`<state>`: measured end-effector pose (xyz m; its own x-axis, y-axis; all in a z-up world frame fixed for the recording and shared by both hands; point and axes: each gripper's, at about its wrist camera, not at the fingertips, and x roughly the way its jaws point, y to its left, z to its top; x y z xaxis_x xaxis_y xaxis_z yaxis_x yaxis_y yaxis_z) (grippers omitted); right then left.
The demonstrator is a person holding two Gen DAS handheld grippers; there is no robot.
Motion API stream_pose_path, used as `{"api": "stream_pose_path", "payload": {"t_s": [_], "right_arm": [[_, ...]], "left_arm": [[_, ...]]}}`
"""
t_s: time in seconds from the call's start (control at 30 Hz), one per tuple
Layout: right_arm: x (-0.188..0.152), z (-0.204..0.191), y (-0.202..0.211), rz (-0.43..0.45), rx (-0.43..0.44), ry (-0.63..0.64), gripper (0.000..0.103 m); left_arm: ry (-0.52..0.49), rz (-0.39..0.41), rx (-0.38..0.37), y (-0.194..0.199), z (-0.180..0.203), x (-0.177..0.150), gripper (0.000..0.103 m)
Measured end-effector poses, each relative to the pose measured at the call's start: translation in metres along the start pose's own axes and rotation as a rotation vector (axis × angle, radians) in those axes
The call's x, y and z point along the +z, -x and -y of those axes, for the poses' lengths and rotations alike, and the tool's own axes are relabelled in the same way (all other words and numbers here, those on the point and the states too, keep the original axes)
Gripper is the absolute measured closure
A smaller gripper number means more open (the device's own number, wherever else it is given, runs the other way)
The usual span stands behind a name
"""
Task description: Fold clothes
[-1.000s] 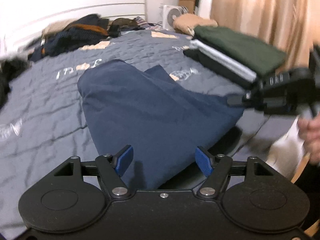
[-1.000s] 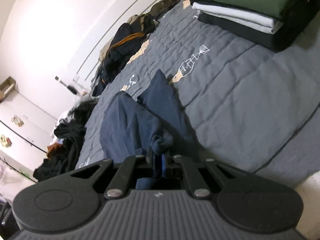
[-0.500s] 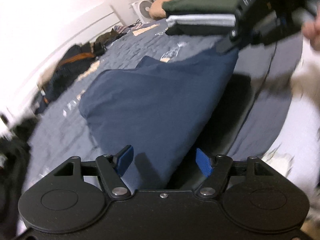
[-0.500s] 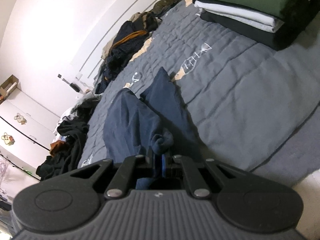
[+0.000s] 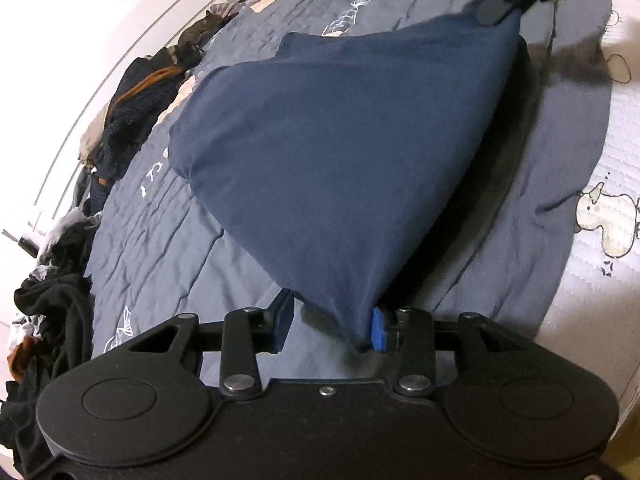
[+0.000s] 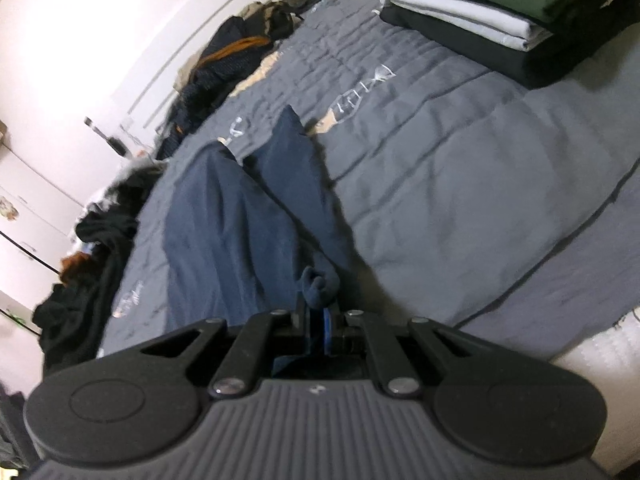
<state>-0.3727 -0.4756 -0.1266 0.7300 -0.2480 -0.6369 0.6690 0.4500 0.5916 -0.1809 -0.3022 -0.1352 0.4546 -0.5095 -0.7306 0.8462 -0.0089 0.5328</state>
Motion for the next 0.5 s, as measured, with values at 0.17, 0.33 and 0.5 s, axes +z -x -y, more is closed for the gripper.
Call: {"api": "stream_pose_path", "payload": {"t_s": [0.17, 0.33, 0.5], "right_arm": [[-0.002, -0.008, 0.000, -0.001, -0.055, 0.100, 0.093], [0.004, -0.003, 0.016, -0.005, -0.078, 0.081, 0.089], [0.014, 0.005, 0.037, 0.062, -0.110, 0.075, 0.087]], "left_arm": [[0.111, 0.003, -0.068, 0.015, -0.018, -0.004, 0.053], [0.247, 0.050, -0.180, 0.042, -0.038, -0.006, 0.039], [0.487, 0.213, -0.349, 0.068, -0.065, -0.008, 0.024]]}}
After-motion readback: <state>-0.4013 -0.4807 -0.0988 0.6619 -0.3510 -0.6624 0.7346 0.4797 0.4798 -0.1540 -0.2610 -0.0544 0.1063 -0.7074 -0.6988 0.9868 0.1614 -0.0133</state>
